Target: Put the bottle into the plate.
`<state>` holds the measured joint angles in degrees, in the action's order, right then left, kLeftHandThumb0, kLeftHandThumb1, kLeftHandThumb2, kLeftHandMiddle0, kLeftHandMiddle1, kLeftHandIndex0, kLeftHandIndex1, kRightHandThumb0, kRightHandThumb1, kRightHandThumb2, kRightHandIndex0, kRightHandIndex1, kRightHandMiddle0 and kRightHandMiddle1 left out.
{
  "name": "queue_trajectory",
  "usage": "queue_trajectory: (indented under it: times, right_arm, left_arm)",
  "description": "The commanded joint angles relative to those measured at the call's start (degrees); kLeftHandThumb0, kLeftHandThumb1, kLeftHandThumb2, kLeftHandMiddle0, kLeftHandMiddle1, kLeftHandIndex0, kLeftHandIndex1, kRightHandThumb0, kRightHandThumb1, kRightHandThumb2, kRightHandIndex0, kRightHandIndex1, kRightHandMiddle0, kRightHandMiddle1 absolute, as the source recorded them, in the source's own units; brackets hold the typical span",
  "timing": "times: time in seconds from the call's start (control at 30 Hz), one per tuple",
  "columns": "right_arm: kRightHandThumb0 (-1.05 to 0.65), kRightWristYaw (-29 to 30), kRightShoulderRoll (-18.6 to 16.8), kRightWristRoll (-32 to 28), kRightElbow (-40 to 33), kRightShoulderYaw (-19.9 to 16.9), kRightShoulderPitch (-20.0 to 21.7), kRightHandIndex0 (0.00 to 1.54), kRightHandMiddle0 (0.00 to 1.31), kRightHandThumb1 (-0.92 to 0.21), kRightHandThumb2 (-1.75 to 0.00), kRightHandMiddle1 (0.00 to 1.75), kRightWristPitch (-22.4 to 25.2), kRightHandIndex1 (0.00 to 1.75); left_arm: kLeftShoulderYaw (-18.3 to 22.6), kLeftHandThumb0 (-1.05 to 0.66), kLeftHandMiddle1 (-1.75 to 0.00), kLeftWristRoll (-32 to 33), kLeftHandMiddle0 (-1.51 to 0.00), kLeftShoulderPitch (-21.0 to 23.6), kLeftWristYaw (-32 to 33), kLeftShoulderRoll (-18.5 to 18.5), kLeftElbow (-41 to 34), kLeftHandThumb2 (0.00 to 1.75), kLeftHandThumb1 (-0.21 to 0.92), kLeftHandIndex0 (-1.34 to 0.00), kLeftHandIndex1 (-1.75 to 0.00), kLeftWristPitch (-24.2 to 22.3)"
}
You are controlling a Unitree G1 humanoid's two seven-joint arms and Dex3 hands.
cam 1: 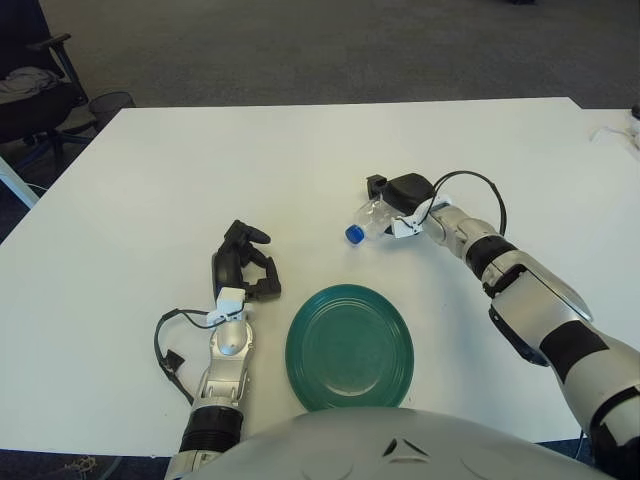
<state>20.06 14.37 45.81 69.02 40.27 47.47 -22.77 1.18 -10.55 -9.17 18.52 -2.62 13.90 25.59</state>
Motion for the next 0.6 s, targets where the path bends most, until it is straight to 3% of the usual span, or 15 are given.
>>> queue_trajectory:
  times: [0.0, 0.57]
  right_arm:
    - [0.0, -1.38, -0.31, -0.39, 2.43, -0.16, -4.86, 0.88, 0.65, 0.03, -1.7, 1.75, 1.69, 1.7]
    - [0.0, -1.28, -0.13, -3.9, 2.91, -4.39, -5.95, 0.91, 0.7, 0.08, -1.75, 1.75, -0.71, 1.69]
  left_arm:
    - [-0.03, 0.0, -1.75, -1.07, -0.88, -3.39, 0.89, -0.19, 4.37, 1.75, -0.06, -0.69, -1.74, -1.2]
    - [0.3, 0.0, -1.75, 0.91, -0.87, -2.41, -0.35, 0.2, 6.01, 1.75, -0.06, -0.68, -1.75, -0.14]
